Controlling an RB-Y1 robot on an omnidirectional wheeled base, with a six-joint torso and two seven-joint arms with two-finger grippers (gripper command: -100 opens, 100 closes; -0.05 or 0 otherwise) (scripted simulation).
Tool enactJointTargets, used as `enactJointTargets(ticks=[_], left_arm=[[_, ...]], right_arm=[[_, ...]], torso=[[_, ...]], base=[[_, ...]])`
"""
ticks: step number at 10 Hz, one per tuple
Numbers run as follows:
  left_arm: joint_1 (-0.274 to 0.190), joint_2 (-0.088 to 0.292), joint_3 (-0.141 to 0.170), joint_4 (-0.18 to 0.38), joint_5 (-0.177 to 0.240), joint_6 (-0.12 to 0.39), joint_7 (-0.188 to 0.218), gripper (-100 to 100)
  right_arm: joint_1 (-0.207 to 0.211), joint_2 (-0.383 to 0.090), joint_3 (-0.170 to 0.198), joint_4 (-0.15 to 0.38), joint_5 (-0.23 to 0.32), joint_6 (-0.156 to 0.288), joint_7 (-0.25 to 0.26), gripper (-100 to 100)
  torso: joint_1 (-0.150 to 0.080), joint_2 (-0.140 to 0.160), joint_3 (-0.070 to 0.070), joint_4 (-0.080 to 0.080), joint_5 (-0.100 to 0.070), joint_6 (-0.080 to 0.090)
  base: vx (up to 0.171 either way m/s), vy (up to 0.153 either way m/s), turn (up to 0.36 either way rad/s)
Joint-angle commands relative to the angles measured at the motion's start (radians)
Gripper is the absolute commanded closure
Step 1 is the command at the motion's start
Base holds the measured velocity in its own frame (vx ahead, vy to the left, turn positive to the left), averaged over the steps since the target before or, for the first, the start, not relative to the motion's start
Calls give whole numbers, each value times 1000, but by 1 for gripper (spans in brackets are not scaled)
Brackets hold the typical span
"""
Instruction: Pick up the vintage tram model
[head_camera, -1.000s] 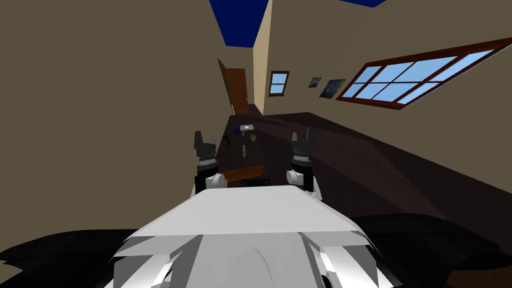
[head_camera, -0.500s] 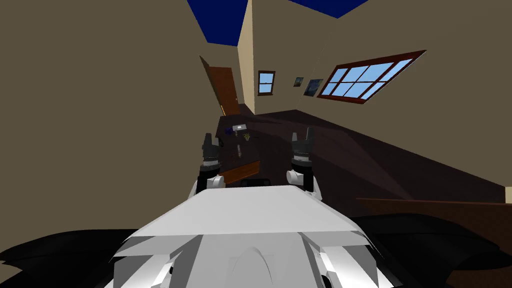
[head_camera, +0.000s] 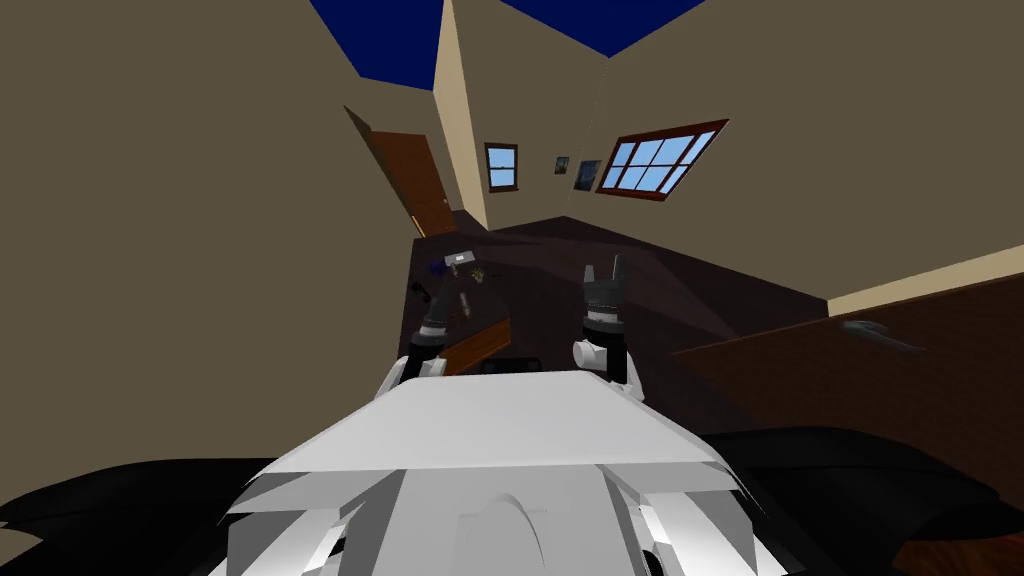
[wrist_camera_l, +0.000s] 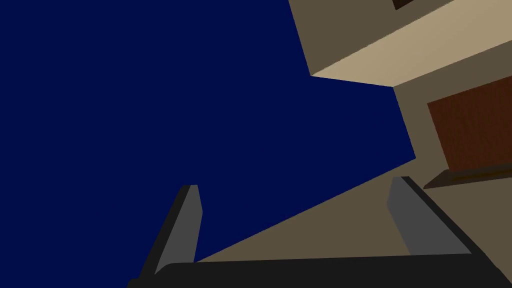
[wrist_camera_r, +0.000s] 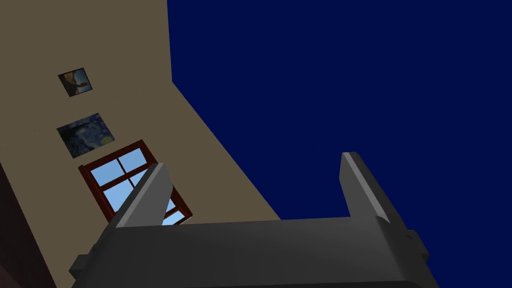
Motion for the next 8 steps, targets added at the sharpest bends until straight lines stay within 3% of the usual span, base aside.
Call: enactJointTargets(ticks=[1, 3, 4, 5, 6, 7, 8], left_arm=[[-6, 31, -4, 10, -28, 7, -11, -100], [-3, 103, -27, 64, -93, 4, -53, -100], [-3, 106, -27, 64, -113, 4, -53, -100], [-1, 145, -39, 94, -147, 2, -74, -100], [-1, 145, -39, 94, -161, 2, -74, -100], [1, 184, -50, 127, -197, 0, -96, -100], [1, 184, -50, 127, -211, 0, -96, -100]], right_arm=[[0, 0, 0, 0, 0, 0, 0, 0], [0, 0, 0, 0, 0, 0, 0, 0], [0, 0, 0, 0, 0, 0, 0, 0], [0, 0, 0, 0, 0, 0, 0, 0], [0, 0, 0, 0, 0, 0, 0, 0], [0, 0, 0, 0, 0, 0, 0, 0], [0, 0, 0, 0, 0, 0, 0, 0]], torso=[[0, 0, 0, 0, 0, 0], [0, -2, -1, 0, 0, 0], [0, -2, -1, 0, 0, 0], [0, -2, -1, 0, 0, -1], [-1, -2, -1, -1, 0, 0], [-1, -3, -1, -1, 0, -1], [-1, -3, -2, -1, 0, 0]], base=[[-18, 26, -145], [-15, 15, -292], [-14, 21, -174], [-9, 10, -301], [-8, 14, -103], [-7, 8, -228], [-6, 12, -143]])
